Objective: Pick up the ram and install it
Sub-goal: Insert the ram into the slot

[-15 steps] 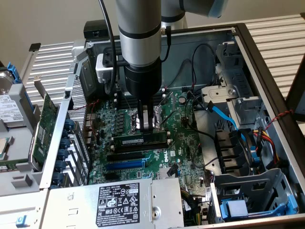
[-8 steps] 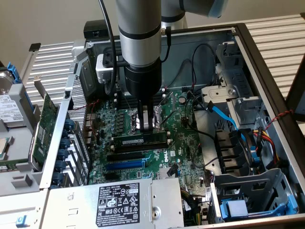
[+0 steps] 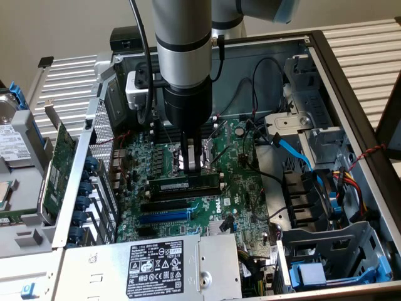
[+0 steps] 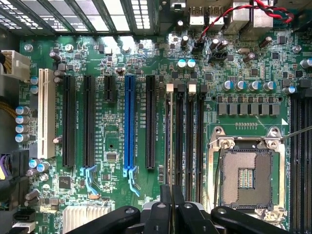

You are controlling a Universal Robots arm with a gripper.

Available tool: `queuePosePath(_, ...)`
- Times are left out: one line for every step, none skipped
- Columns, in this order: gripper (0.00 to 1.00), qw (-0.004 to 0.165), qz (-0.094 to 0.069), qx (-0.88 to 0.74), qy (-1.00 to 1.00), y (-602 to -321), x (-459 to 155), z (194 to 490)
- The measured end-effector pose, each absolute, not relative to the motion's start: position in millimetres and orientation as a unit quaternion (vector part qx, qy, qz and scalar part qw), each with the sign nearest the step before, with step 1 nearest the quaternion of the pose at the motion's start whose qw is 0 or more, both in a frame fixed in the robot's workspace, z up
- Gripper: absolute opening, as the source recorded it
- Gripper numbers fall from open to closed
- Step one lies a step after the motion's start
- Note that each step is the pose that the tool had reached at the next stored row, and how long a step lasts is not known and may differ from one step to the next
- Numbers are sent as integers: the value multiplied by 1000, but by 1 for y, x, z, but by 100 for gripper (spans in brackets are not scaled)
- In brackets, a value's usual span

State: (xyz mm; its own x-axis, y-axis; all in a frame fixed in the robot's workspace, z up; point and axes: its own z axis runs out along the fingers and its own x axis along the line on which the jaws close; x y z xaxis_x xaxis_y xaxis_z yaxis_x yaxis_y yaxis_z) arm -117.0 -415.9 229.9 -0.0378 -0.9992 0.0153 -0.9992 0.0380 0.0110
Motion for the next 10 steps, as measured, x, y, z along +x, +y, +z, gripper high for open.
queuePosePath(13,9,1,694,-720,-416,-117,230)
queuePosePath(13,9,1,694,-720,-416,-117,230)
queuePosePath(13,9,1,694,-720,-416,-117,230)
queuePosePath(13,9,1,694,-720,-416,-117,230)
queuePosePath(13,9,1,694,-720,-416,-117,230)
queuePosePath(13,9,1,694,-720,-416,-117,231)
queuePosePath(13,9,1,694,-720,-416,-117,231)
queuePosePath(13,9,1,694,-720,-416,-117,231)
queuePosePath(13,9,1,694,-720,-416,-117,231)
queuePosePath(13,9,2,694,-720,-416,-117,231)
